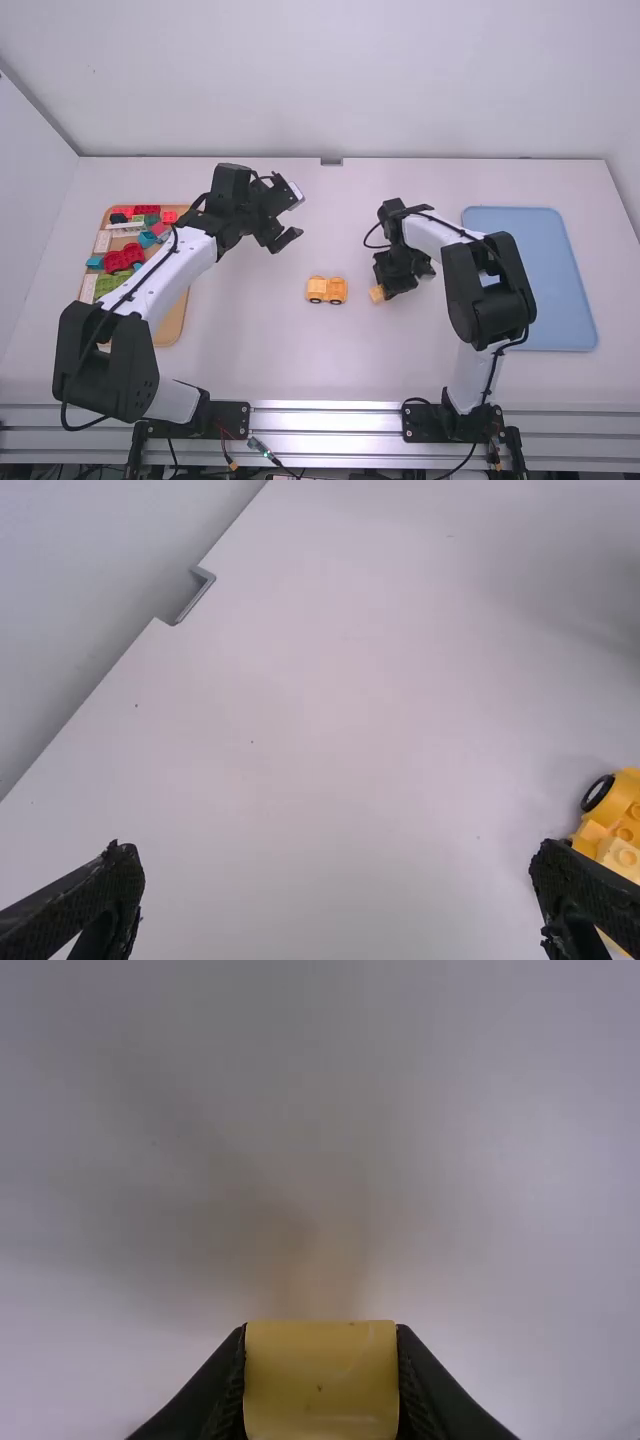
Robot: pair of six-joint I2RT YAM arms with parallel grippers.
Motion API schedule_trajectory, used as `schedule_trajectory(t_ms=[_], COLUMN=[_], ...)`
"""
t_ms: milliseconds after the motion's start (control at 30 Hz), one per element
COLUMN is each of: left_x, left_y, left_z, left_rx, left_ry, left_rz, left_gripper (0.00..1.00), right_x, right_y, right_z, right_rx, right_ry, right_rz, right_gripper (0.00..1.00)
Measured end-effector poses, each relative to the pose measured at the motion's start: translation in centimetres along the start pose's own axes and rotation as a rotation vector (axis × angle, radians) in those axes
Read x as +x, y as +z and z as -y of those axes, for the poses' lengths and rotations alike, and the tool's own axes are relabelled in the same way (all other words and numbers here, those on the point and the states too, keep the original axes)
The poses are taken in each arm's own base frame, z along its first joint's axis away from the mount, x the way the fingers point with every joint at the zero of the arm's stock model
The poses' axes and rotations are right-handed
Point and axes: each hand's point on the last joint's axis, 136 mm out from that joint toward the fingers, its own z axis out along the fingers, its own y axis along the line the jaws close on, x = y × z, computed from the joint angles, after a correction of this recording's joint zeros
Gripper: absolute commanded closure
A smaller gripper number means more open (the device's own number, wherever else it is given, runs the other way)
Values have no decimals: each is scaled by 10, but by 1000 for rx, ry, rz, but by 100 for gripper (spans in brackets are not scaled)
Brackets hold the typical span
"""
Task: Assemble lego blocks to make yellow taxi
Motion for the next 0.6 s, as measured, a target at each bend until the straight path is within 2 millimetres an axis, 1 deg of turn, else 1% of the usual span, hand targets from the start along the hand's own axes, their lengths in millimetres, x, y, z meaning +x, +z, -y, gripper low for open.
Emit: schedule_trajectory(t_ms=[233, 367, 467, 500, 600], left_x=[0, 0, 0, 0, 0], left_y=[0, 0, 0, 0, 0], left_z=[0, 0, 0, 0, 0], left_rx=[0, 0, 0, 0, 0], left_ry=[-6, -10, -10, -10, -10], left_rz=[0, -1, 0, 0, 0], left_gripper=[1, 1, 1, 1, 1], right_x=[1, 1, 1, 1, 1], right_y=[0, 0, 0, 0, -1], right_z=[1, -1, -7, -9, -11], right_rx=[5, -3, -27, -35, -41], right_ry=[202, 255, 279, 282, 291], right_rz=[-4, -6, -12, -9, -12], right_gripper=[99, 99, 89, 89, 85])
